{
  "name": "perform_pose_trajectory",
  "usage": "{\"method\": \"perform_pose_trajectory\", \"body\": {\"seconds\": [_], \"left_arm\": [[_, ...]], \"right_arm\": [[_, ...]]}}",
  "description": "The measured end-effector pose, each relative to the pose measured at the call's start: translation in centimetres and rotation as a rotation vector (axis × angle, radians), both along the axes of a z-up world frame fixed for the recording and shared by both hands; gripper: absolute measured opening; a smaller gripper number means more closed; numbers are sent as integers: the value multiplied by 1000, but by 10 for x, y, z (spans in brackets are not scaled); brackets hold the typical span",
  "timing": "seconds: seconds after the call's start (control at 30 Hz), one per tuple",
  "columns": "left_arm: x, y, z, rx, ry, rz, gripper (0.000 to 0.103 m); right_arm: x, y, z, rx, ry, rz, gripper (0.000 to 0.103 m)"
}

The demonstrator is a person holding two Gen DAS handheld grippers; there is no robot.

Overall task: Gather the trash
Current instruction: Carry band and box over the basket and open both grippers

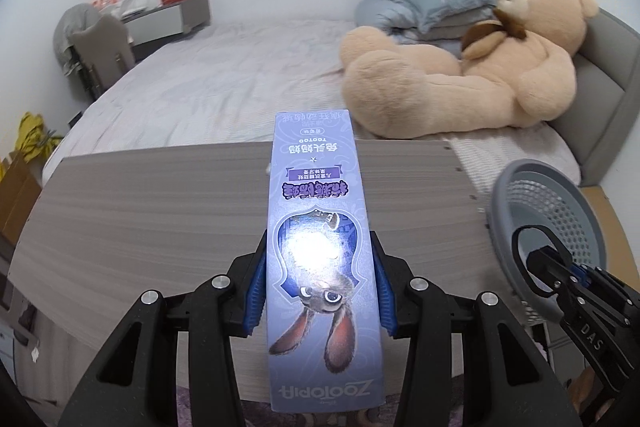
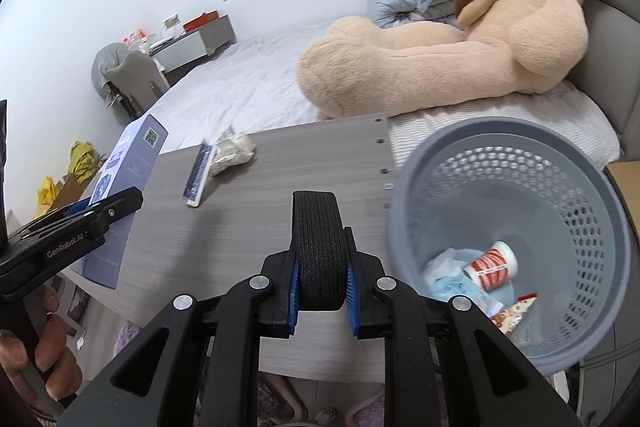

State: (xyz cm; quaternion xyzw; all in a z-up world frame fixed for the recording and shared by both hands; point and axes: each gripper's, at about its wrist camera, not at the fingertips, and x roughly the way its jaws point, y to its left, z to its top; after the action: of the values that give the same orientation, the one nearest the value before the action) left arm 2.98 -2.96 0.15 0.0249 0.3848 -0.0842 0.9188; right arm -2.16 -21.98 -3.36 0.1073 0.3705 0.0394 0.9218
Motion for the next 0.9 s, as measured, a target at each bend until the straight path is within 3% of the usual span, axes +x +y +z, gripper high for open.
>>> {"method": "perform_pose_trajectory", "body": {"seconds": [0.5,0.9], "left_arm": [[-6,-127,-9,12,46,-289,44],[6,-207,-27,47,100,-431,44]], "right_arm": [[-27,-112,-4,-1,28,-223,18],[-27,-174,-20,30,69,-319,18]]}}
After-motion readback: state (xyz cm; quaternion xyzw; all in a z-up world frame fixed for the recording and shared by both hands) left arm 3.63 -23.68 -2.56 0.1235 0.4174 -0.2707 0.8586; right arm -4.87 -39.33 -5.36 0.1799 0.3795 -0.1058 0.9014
